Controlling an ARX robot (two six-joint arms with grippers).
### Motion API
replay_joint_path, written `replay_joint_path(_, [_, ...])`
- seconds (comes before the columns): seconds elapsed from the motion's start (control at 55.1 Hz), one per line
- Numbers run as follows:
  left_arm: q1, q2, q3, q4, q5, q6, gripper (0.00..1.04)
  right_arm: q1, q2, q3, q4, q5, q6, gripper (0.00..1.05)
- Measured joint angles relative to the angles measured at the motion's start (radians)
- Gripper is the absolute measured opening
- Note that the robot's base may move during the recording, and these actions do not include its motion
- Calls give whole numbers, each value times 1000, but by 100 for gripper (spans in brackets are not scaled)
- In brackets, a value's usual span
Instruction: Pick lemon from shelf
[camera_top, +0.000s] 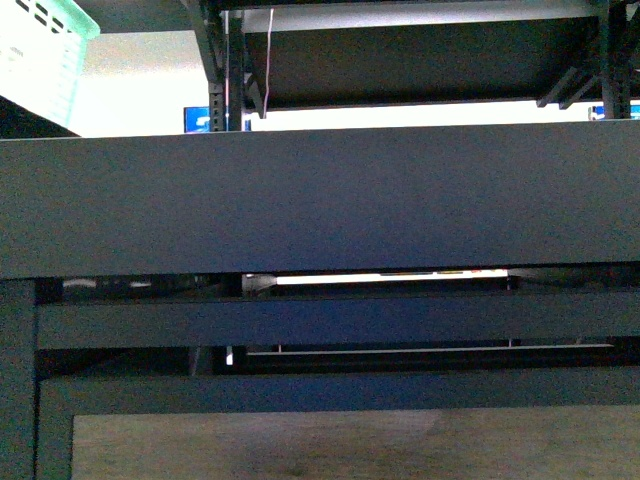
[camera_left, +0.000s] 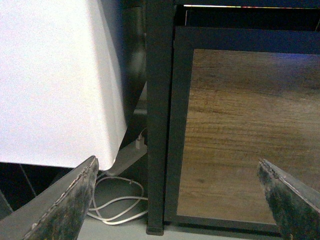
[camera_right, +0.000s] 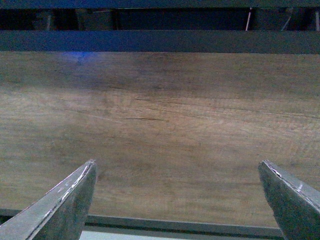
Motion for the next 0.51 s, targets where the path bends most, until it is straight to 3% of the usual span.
replay_joint_path(0.508, [0,0,0,0,-1,0,97,0,1,0,0,-2,0,97])
